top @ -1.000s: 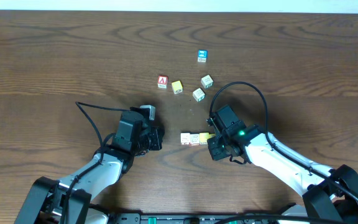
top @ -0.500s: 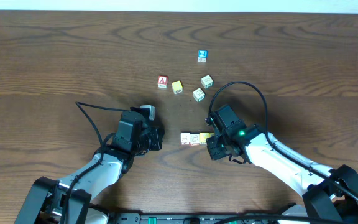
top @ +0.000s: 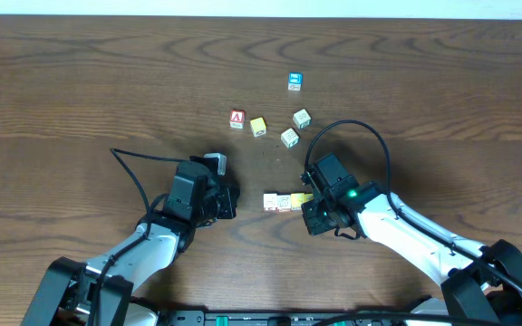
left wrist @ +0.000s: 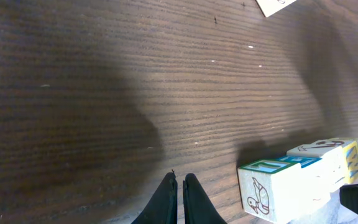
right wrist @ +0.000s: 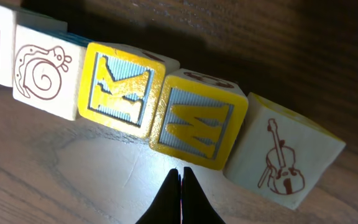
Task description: Lift 5 blocks
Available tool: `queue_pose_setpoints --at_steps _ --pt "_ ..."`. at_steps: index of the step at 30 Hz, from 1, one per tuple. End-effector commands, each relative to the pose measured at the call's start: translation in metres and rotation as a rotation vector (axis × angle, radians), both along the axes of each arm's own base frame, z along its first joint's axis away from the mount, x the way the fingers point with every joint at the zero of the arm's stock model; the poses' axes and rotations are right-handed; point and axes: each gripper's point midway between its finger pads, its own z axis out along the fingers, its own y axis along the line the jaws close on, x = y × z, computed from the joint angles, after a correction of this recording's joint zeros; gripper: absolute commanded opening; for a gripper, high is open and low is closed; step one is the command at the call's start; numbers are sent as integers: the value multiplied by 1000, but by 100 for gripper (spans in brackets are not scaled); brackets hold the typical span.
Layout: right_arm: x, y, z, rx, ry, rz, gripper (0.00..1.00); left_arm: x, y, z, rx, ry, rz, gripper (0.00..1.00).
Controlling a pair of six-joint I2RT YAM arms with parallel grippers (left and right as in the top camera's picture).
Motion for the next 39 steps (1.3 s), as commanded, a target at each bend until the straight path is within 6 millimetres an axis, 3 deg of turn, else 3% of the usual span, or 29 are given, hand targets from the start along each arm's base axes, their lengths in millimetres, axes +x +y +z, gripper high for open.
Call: queue_pose_setpoints --at_steps 1,13,39 --pt "-5 0 -2 -8 13 19 1 6 -1 4 8 -18 1 7" --pt "5 -35 -5 -174 -32 -172 1 6 -1 4 8 -18 1 8" --pt "11 -31 -4 -153 -57 -165 1 6 -1 4 8 -18 1 7"
